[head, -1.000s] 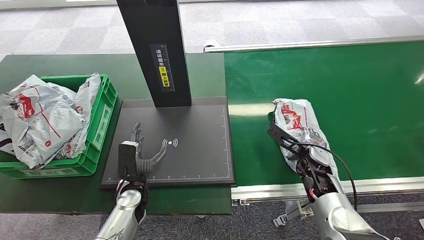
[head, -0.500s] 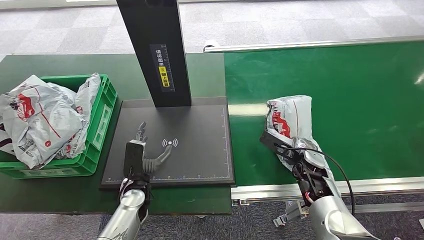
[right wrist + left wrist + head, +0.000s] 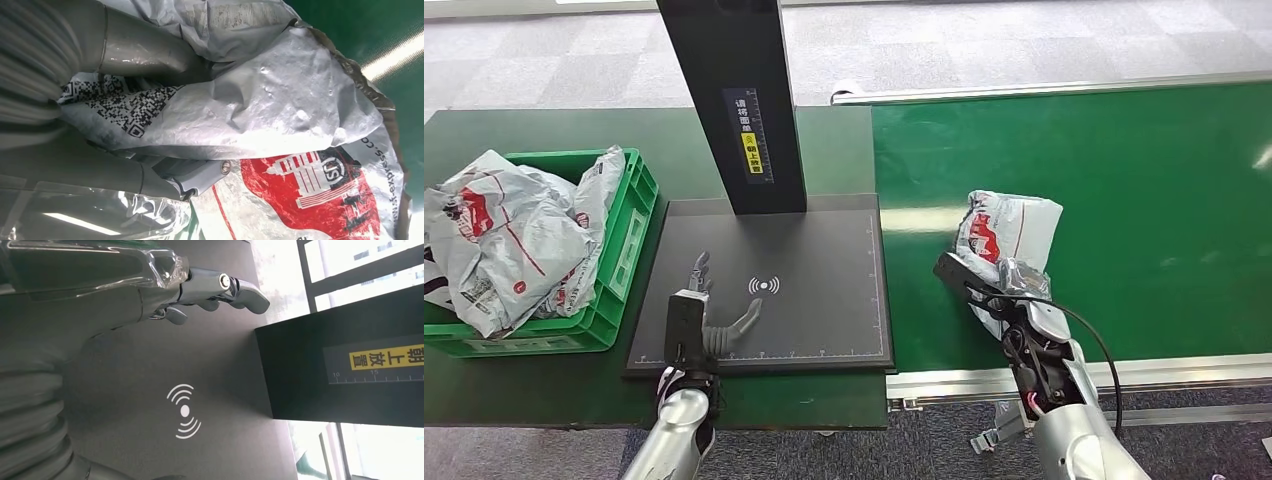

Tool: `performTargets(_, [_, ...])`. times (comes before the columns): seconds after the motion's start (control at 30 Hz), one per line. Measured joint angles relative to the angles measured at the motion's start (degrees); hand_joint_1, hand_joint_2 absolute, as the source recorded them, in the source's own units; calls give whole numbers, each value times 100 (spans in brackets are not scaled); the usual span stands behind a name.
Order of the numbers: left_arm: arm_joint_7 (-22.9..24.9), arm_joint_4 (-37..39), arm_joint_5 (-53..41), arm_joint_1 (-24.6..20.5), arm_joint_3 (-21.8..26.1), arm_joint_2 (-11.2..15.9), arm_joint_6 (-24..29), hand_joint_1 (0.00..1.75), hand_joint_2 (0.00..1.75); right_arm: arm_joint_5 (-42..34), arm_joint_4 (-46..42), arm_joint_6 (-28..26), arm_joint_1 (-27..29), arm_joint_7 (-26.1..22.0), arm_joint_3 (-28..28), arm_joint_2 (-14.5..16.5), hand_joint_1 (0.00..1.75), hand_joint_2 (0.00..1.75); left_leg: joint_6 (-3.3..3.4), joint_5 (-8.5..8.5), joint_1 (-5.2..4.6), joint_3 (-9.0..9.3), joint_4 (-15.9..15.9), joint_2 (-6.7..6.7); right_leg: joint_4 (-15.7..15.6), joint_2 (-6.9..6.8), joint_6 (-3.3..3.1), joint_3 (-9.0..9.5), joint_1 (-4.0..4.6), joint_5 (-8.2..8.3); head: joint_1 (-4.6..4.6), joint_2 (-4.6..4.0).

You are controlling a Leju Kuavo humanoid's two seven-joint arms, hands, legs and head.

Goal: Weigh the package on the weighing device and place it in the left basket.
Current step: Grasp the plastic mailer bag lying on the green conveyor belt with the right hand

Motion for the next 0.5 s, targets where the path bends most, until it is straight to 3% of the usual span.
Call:
performTargets(0.27, [-127,-236,27,150,46,4,101,0,175,-978,-773,-848,191,-787,-11,148,175,175,0,0,0,0,0,0,0,0,0,-2,0,0,0,0])
performTargets(0.5, [-686,-604,454,256,116,7,583,0,175,-2226,-1879,-2364,449,-2011,-47,302,175,175,0,0,1,-1,-1,0,0,0,0,-2,1,-1,0,1])
